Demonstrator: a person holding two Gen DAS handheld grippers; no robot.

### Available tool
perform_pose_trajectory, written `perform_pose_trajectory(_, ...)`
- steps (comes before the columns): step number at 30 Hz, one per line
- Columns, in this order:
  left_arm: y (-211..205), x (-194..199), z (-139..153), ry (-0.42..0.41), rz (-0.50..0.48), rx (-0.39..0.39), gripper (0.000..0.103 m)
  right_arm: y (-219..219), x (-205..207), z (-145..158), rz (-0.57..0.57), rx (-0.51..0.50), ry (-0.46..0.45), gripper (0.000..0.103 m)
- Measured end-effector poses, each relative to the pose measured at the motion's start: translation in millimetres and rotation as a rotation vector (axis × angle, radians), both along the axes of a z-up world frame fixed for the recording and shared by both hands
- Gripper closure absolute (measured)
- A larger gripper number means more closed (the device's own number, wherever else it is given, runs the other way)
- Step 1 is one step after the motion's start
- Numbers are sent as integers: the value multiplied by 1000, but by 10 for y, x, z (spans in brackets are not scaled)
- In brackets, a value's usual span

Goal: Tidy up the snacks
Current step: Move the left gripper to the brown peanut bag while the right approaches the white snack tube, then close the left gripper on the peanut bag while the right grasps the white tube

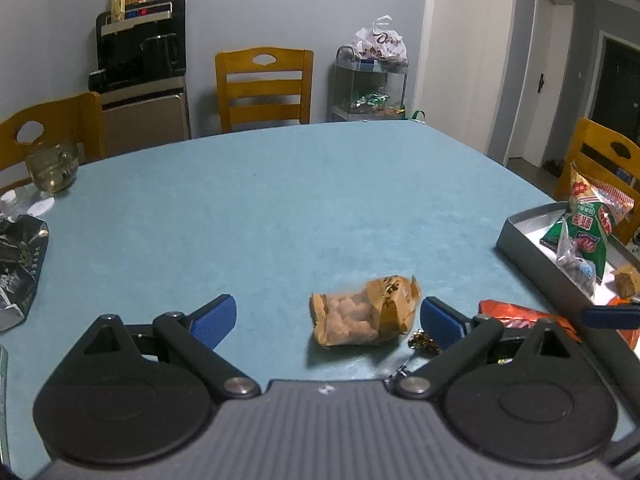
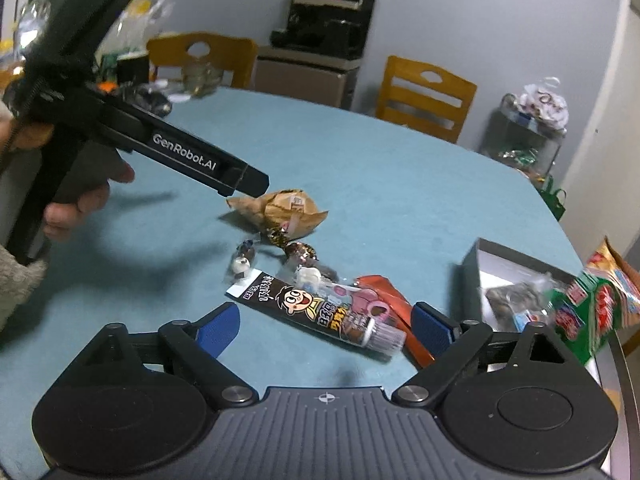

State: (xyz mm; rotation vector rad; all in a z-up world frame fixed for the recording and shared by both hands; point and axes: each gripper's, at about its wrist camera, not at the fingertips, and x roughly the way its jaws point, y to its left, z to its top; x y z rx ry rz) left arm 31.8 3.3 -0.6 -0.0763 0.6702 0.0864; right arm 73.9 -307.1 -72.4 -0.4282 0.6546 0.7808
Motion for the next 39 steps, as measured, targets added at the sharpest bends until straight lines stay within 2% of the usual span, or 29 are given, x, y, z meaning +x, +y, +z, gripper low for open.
perform_pose_trajectory(3, -49, 36, -21, 9, -2, -5, 3, 92, 50, -74, 19, -19, 8, 21)
perform_pose_trajectory(5, -74, 55, -35, 14, -8, -4, 3, 140, 101, -115, 26, -30, 36, 31)
perform_pose_trajectory(7, -78, 71, -39, 14, -8, 1, 3, 165, 152, -158, 25, -43, 62, 36)
perform_pose_trajectory(9, -75, 88, -43, 13, -5, -2, 3, 171, 180, -184, 19, -47, 53, 36)
perform_pose_trajectory(15, -84, 103, -71, 18, -2, -4, 3, 169, 285, -229, 22, -56, 101, 38)
perform_pose_trajectory(18, -79, 104, -85, 19, 2, -7, 3, 147, 275, -224, 43, -77, 142, 46)
perform_pose_trajectory(20, -85, 114, -96, 12, 6, -2, 3, 103, 269, -197, 56, -66, 191, 56)
perform_pose_trajectory(22, -109, 122, -113, -8, 9, 7, 3, 67, 237, -175, 76, -43, 242, 59)
perform_pose_trajectory(27, -227, 208, -201, -55, -19, 25, 3, 78, 101, -176, 100, -29, 242, 59)
perform_pose_trajectory(33, -410, 408, -408, 7, -44, 80, 3, 126, 62, -187, 29, -19, 189, 59)
perform_pose_trajectory(39, -349, 505, -509, 32, -22, 21, 5, 123, 87, -228, -41, 25, 202, 59)
